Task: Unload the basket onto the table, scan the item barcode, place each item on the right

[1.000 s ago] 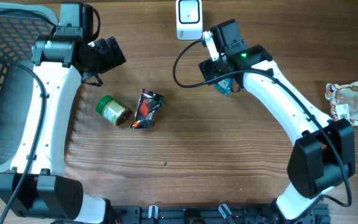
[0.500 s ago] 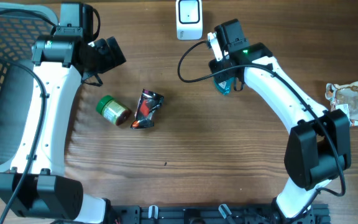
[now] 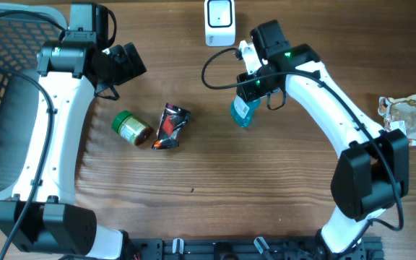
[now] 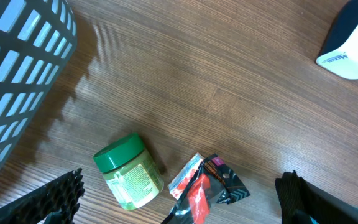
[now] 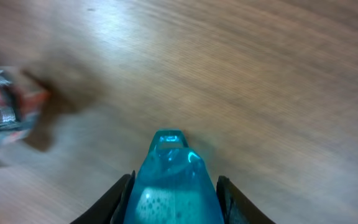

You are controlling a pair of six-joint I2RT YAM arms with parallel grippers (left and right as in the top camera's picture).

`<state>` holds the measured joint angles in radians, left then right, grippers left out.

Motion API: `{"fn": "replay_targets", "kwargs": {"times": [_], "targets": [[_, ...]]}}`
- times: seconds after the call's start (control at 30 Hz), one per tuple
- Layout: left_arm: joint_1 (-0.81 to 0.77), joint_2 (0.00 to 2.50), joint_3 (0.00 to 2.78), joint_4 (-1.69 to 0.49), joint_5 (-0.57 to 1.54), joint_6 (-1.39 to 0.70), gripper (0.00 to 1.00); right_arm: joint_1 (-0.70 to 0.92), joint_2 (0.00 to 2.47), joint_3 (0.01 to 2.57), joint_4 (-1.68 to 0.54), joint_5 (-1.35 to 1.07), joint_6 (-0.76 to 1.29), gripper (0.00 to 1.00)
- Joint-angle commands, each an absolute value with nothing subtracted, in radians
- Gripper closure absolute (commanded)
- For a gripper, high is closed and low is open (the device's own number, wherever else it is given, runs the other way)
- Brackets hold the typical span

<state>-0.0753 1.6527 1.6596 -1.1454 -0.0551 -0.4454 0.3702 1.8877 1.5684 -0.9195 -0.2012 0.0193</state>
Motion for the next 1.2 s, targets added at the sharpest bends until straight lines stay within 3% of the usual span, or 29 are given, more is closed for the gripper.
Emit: {"fn": "replay_targets", "kwargs": {"times": [0.0, 0.3, 0.47, 0.6, 0.8, 0.93, 1.17], "targets": [[-0.071, 1.649, 1.657, -1.145, -0.068, -0.422, 0.0, 0.372, 1.752, 1.66, -0.948, -0.381, 0.09, 0.7], [-0.071, 1.649, 1.657, -1.145, -0.068, -0.422, 0.0, 0.372, 1.374, 1.665, -0.886, -0.56, 0.267, 0.69], [-0.071, 1.649, 1.657, -1.145, -0.068, -0.422, 0.0, 0.372, 1.326, 1.665, -0.883, -0.559, 0.607, 0.7], [-0.071, 1.649, 1.657, -1.145, -0.068, -0.422, 0.0, 0.371, 1.328, 1.665, -0.883, -0.563, 0.609, 0.7], [-0.071, 1.649, 1.657, -1.145, -0.068, -0.422, 0.0, 0.36, 1.406, 1.662, -0.762, -0.227, 0.244, 0.69], [-0.071, 1.649, 1.657, -1.145, -0.068, -0.422, 0.0, 0.36, 1.628, 1.662, -0.503, -0.2, 0.018, 0.71], [-0.071, 1.649, 1.657, -1.145, -0.068, -0.422, 0.0, 0.369, 1.861, 1.662, -0.023, 0.159, -0.119, 0.75]]}}
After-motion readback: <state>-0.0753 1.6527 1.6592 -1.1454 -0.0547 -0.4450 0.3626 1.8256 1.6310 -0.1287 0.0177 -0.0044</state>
